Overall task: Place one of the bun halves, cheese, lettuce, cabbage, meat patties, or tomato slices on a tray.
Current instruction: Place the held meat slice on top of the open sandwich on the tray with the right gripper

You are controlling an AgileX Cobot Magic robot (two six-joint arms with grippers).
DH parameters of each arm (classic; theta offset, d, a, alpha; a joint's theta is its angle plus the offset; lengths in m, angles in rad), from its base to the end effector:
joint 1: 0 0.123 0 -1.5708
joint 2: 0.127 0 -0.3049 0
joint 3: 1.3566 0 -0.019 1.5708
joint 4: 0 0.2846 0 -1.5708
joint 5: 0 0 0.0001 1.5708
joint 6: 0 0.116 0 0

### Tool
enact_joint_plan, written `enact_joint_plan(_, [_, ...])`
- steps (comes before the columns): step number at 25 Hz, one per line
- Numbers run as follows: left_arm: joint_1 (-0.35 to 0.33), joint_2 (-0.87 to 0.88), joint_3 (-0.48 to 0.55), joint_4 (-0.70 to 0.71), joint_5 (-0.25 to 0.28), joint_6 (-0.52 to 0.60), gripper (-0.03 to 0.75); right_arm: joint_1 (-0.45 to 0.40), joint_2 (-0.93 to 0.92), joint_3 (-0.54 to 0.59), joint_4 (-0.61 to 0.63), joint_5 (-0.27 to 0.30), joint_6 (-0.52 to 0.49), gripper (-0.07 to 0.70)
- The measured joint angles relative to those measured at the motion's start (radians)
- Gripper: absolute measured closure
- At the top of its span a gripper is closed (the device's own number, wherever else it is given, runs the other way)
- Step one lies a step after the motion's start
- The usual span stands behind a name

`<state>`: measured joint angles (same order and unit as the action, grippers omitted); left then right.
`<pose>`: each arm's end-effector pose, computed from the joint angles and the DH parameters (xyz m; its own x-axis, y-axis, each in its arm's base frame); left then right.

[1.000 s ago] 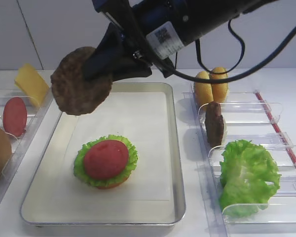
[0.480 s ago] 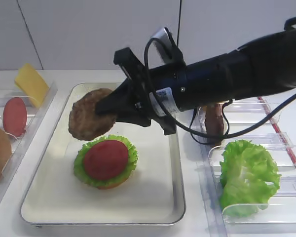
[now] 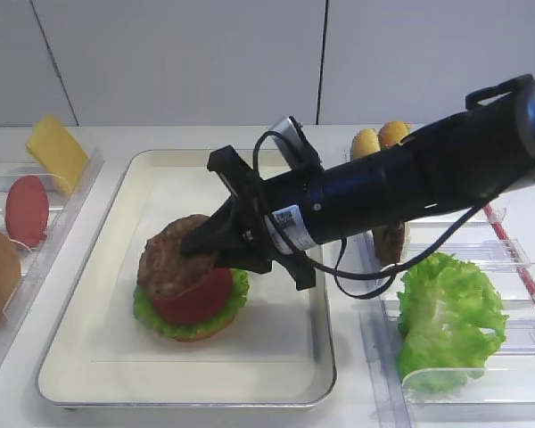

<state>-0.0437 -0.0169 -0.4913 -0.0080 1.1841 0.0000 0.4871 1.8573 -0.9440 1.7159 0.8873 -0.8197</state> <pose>0.0183 -0.0017 0.2674 -0.5549 0.0212 -0.8317 0.0482 0.9988 -0.0066 0.3017 0.2606 0.1608 -0.9955 0.0749 -0.0589 -0.0249 0.3920 0.9196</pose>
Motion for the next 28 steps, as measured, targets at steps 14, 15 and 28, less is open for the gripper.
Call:
enact_joint_plan(14, [0.000, 0.000, 0.000, 0.000, 0.000, 0.000, 0.576, 0.000, 0.073, 0.000, 0.008, 0.008, 0.000, 0.478])
enact_joint_plan(15, [0.000, 0.000, 0.000, 0.000, 0.000, 0.000, 0.576, 0.000, 0.075, 0.000, 0.011, 0.008, 0.000, 0.478])
enact_joint_plan(28, [0.000, 0.000, 0.000, 0.000, 0.000, 0.000, 0.576, 0.000, 0.077, 0.000, 0.014, 0.011, 0.030, 0.307])
